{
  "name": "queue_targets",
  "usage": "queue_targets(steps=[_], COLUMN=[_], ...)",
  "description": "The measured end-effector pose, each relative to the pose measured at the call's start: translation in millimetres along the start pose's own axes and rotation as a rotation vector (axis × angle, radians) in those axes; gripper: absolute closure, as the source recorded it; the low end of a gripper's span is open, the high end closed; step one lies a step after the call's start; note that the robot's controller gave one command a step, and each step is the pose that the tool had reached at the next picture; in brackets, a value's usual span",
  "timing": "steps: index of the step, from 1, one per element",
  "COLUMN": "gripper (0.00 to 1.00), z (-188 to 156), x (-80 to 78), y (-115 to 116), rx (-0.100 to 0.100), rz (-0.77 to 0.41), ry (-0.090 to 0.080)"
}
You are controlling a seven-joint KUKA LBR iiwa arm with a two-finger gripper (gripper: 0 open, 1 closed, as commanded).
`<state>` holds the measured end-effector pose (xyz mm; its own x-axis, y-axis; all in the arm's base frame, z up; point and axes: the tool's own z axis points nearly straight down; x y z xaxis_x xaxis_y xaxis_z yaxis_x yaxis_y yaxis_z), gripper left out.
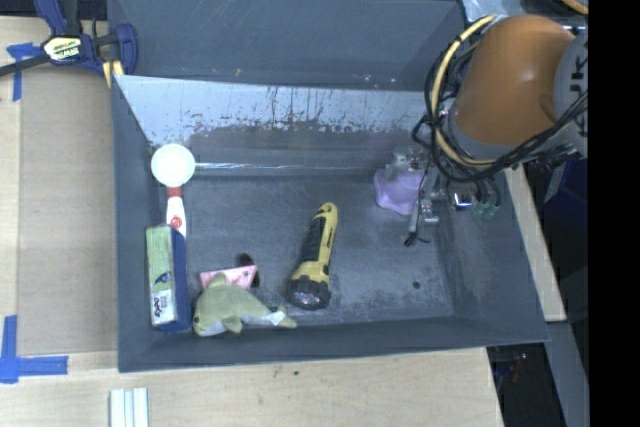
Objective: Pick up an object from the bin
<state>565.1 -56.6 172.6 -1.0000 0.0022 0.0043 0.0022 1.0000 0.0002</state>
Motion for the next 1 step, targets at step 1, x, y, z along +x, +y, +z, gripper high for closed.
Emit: queue_targets(steps=[1], gripper=[0.00], z=[-4.3], x=[-1.9], y=[0.2], rx=[0.001], rz=[-0.002], ry=[-0.008])
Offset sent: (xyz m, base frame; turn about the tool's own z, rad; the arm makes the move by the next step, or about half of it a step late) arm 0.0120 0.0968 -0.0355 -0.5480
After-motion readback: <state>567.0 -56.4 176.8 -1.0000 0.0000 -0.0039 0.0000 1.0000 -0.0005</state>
